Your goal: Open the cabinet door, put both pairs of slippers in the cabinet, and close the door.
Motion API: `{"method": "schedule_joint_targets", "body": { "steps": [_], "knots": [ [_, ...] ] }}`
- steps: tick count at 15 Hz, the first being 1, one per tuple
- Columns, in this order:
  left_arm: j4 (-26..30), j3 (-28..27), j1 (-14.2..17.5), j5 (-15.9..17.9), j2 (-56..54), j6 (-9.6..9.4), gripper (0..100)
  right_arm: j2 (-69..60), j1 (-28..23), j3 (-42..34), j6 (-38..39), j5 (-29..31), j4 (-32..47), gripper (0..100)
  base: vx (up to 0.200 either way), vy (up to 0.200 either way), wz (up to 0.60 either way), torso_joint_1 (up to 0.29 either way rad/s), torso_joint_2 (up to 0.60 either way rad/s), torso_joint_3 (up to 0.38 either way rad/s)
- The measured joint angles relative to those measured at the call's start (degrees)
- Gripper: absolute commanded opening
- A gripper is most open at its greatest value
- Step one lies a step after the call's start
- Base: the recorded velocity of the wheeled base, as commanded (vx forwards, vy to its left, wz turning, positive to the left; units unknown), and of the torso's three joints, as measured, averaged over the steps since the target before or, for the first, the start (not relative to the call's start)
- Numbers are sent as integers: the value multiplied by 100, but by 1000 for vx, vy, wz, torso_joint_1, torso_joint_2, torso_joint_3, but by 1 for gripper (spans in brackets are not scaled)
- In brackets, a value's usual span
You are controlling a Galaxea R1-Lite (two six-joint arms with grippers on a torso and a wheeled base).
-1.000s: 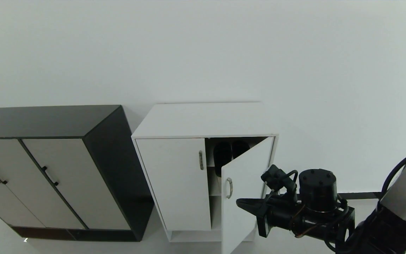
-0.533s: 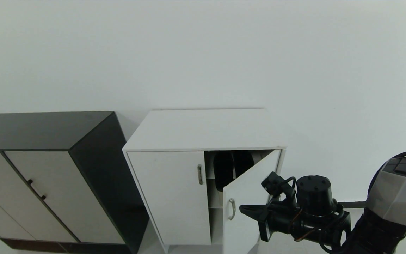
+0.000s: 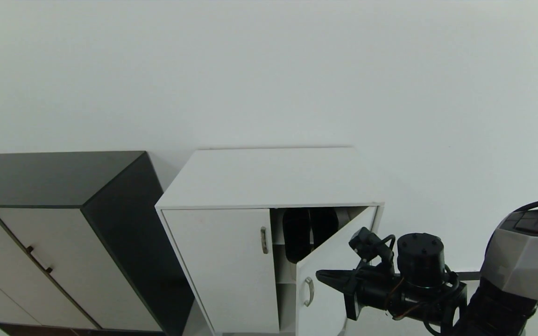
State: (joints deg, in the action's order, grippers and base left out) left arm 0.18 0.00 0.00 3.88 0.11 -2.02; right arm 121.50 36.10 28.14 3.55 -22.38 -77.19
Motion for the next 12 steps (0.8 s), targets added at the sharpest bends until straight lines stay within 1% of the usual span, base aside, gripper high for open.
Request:
{"method": "schedule_joint_targets", "body": {
  "steps": [6,10,12],
  "knots": [
    [0,0,0,0,0,2,0,396,116,510,-68,33,-190,0,0,0,0,0,0,0],
    [0,0,0,-2,0,0,0,683,116,857,-65,40,-178,0,0,0,0,0,0,0],
    [0,0,0,-2,0,0,0,752,67,1059,-51,41,-32,0,0,0,0,0,0,0]
  ]
}}
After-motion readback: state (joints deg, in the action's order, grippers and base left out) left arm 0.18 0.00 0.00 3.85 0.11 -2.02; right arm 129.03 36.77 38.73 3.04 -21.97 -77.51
